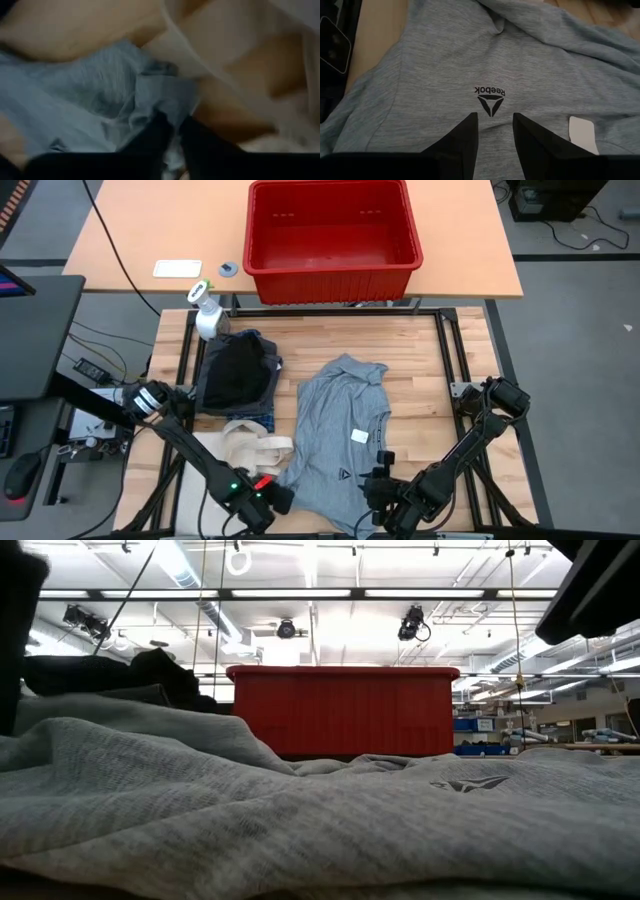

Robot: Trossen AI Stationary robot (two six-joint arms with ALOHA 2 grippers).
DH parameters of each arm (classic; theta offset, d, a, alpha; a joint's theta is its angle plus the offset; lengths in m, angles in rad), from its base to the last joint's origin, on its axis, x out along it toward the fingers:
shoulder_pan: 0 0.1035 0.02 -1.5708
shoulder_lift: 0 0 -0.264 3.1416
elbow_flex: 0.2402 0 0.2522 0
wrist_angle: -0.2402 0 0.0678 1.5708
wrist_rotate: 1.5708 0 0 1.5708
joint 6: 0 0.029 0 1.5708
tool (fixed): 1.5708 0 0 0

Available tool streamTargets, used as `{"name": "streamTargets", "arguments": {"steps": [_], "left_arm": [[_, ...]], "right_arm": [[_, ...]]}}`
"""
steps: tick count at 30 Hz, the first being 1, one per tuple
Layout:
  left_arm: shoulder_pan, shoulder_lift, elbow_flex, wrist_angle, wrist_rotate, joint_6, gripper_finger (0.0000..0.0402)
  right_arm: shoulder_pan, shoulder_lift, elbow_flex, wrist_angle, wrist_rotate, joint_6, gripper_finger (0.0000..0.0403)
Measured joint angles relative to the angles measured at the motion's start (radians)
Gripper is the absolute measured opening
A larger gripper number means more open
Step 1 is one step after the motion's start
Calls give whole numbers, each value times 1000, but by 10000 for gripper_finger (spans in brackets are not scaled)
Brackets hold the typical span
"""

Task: Fold Laundry from Bin
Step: Fold the gray shirt

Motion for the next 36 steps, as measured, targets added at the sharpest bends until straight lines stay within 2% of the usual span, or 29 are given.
{"name": "streamTargets", "arguments": {"steps": [2,8,13,16,21,24,28,33,36], "left_arm": [[5,6,0,29,6,-112,16],[61,-64,61,214,-14,-518,5],[189,-208,105,242,-27,-816,5],[289,-285,104,222,-27,-1005,5],[460,-342,102,71,-29,-1272,7],[535,-343,101,23,5,-1327,8],[575,-331,102,11,57,-1336,8],[577,-324,102,-23,59,-1313,8],[578,-322,101,-63,62,-1305,8]], "right_arm": [[0,0,0,1,-1,0,131],[0,-2,0,-1,29,-22,131],[0,-4,0,10,177,-110,130],[8,-4,0,15,262,-122,130],[16,-4,3,16,226,-113,130],[14,-4,3,13,225,-75,131],[12,-3,3,31,181,-83,150],[-34,74,3,197,90,-156,220],[-68,125,2,252,74,-188,272]]}}
